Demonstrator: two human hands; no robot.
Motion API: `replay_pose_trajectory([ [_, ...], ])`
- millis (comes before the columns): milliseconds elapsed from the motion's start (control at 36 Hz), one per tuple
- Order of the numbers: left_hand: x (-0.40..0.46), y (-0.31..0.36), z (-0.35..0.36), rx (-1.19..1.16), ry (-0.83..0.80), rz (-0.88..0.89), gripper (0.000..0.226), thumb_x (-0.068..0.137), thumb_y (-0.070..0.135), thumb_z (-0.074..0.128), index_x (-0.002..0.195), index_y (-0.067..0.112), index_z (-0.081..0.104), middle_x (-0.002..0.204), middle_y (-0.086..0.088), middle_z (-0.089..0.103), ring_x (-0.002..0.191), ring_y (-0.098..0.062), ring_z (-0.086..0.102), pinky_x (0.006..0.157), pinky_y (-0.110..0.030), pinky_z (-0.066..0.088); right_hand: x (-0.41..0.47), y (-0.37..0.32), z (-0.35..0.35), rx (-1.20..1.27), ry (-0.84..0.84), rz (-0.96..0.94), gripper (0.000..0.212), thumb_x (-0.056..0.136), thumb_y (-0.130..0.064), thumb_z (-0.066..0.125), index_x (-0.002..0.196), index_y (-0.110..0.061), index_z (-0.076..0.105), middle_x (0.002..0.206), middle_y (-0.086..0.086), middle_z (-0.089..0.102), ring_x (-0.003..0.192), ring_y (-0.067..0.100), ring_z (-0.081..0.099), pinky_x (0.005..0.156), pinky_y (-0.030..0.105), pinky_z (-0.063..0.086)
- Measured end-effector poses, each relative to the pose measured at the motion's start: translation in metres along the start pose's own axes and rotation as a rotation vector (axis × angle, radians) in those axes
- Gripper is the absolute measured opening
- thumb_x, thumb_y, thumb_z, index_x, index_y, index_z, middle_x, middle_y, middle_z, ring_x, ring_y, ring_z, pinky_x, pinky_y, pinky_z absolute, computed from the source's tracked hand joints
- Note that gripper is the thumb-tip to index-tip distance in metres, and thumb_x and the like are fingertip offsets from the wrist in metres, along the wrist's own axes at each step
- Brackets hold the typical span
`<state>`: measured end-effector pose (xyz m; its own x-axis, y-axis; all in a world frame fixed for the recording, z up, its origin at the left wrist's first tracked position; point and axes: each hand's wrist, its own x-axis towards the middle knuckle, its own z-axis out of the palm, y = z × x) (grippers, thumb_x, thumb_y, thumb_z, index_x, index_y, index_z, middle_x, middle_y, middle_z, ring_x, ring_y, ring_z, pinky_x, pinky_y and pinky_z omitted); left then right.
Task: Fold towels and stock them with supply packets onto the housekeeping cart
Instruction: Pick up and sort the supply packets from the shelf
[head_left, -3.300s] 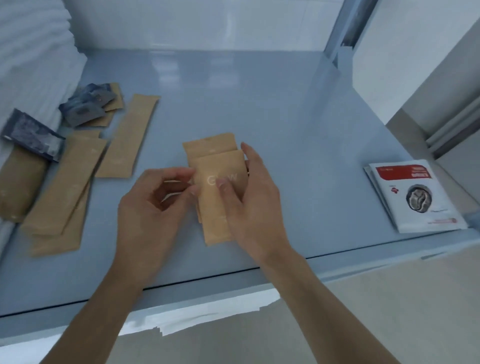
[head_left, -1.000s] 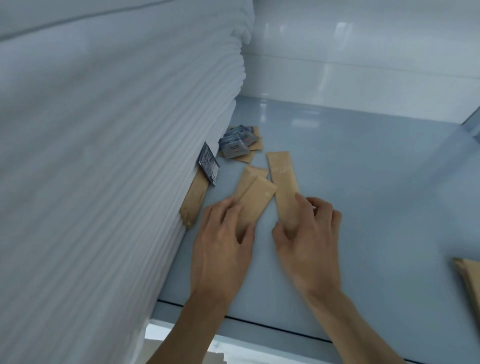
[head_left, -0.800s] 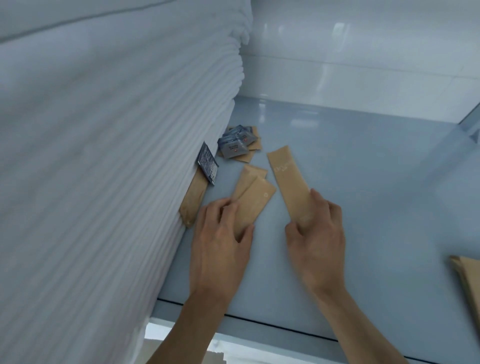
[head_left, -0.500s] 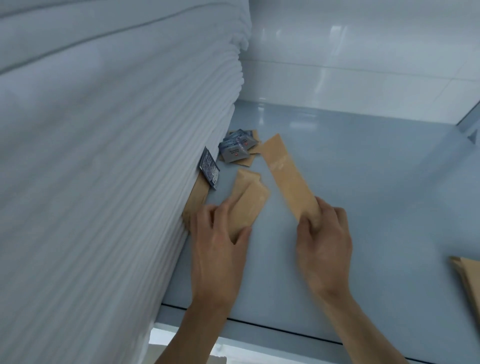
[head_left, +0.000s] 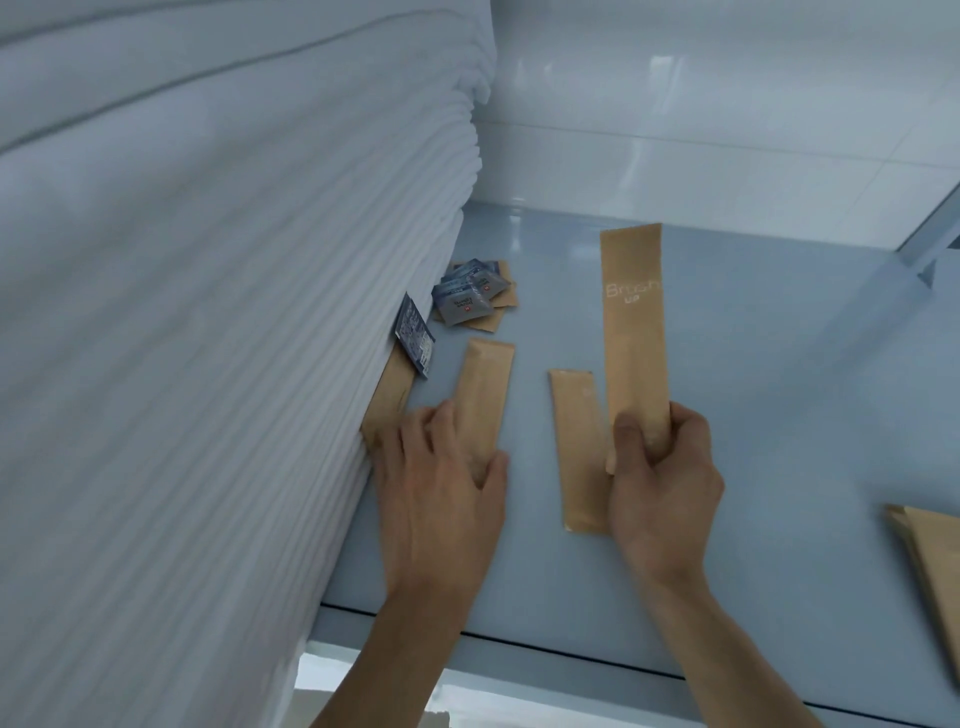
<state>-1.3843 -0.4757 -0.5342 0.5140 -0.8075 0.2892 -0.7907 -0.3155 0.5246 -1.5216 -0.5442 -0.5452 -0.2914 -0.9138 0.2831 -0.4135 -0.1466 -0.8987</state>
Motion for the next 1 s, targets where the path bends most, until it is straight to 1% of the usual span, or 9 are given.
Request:
replay_pose_trajectory([
  [111, 0.001, -0.003, 0.002, -0.038, -0.011, -0.050, 0.060, 0.082, 0.034, 0.078, 0.131, 0.007, 0.057, 0.114, -0.016, 0.061, 0.111, -0.035, 0.054, 0.097, -0.044, 0.042, 0.001, 0.001, 0.000, 0.035, 0.026, 0.023, 0.013, 0.096, -0.026, 0.060, 0.103, -0.020, 0.052, 0.068, -0.019, 0.058, 0.059, -0.010, 0.060, 0.054, 0.004, 0.041],
  [250, 0.003, -0.007, 0.000, -0.225, 0.042, -0.081, 0.048, 0.088, 0.023, 0.073, 0.133, 0.016, 0.059, 0.110, 0.000, 0.058, 0.095, -0.016, 0.055, 0.076, -0.016, 0.029, -0.003, -0.004, -0.001, 0.102, 0.025, 0.041, 0.023, 0.094, -0.043, 0.053, 0.102, -0.022, 0.050, 0.068, -0.009, 0.064, 0.062, 0.020, 0.066, 0.061, 0.045, 0.055],
  [361, -0.001, -0.005, -0.007, -0.411, 0.105, -0.039, 0.001, 0.093, 0.018, 0.067, 0.092, 0.017, 0.067, 0.084, 0.006, 0.052, 0.072, -0.001, 0.051, 0.066, -0.010, 0.036, -0.007, -0.010, -0.007, 0.229, -0.042, 0.052, 0.026, 0.093, -0.044, 0.050, 0.094, -0.019, 0.053, 0.061, -0.014, 0.059, 0.058, 0.009, 0.057, 0.058, 0.035, 0.046],
  [417, -0.006, 0.001, -0.006, -0.607, 0.059, -0.090, 0.013, 0.097, 0.024, 0.061, 0.084, 0.023, 0.060, 0.080, 0.002, 0.057, 0.069, -0.003, 0.056, 0.065, -0.020, 0.043, -0.015, -0.014, -0.013, 0.409, -0.125, 0.118, 0.024, 0.099, -0.036, 0.053, 0.087, -0.015, 0.051, 0.065, -0.008, 0.054, 0.062, 0.015, 0.050, 0.061, 0.034, 0.039],
  [472, -0.012, 0.017, -0.007, -0.830, -0.041, -0.168, 0.017, 0.100, 0.026, 0.055, 0.084, 0.025, 0.059, 0.074, 0.003, 0.062, 0.066, -0.012, 0.059, 0.061, -0.033, 0.050, -0.026, -0.017, -0.023, 0.539, -0.217, 0.161, 0.028, 0.096, -0.034, 0.054, 0.084, -0.009, 0.050, 0.072, 0.004, 0.051, 0.067, 0.018, 0.048, 0.060, 0.031, 0.040],
  [639, -0.033, 0.068, 0.002, -1.026, -0.240, -0.145, 0.028, 0.105, 0.025, 0.043, 0.085, 0.015, 0.060, 0.067, 0.010, 0.063, 0.062, -0.002, 0.058, 0.056, -0.014, 0.044, -0.052, -0.017, -0.056, 0.486, -0.400, 0.064, 0.025, 0.095, -0.038, 0.047, 0.085, -0.016, 0.052, 0.064, -0.014, 0.055, 0.058, 0.000, 0.048, 0.051, 0.014, 0.039],
  [806, -0.058, 0.105, 0.010, -1.197, -0.412, -0.263, 0.045, 0.088, 0.050, 0.046, 0.092, 0.012, 0.070, 0.084, -0.004, 0.075, 0.080, -0.015, 0.072, 0.068, -0.024, 0.057, -0.047, -0.001, -0.093, 0.205, -0.341, 0.046, 0.018, 0.093, -0.055, 0.041, 0.093, -0.040, 0.051, 0.085, -0.012, 0.069, 0.074, 0.005, 0.067, 0.060, 0.024, 0.051],
  [889, -0.070, 0.119, 0.017, -1.188, -0.464, -0.243, 0.028, 0.098, 0.033, 0.051, 0.099, 0.012, 0.070, 0.083, 0.003, 0.073, 0.079, -0.012, 0.071, 0.066, -0.022, 0.055, -0.048, 0.006, -0.112, 0.119, -0.327, 0.008, 0.035, 0.094, -0.061, 0.036, 0.118, -0.041, 0.053, 0.103, -0.016, 0.066, 0.094, 0.003, 0.066, 0.072, 0.020, 0.052],
  [1000, -0.088, 0.137, 0.028, -1.090, -0.481, -0.194, 0.024, 0.103, 0.024, 0.049, 0.097, 0.018, 0.071, 0.086, -0.001, 0.074, 0.081, -0.015, 0.070, 0.069, -0.026, 0.057, -0.042, 0.014, -0.140, -0.016, -0.249, -0.019, 0.034, 0.104, -0.044, 0.033, 0.124, -0.038, 0.059, 0.095, -0.014, 0.057, 0.087, 0.006, 0.062, 0.067, 0.014, 0.045],
])
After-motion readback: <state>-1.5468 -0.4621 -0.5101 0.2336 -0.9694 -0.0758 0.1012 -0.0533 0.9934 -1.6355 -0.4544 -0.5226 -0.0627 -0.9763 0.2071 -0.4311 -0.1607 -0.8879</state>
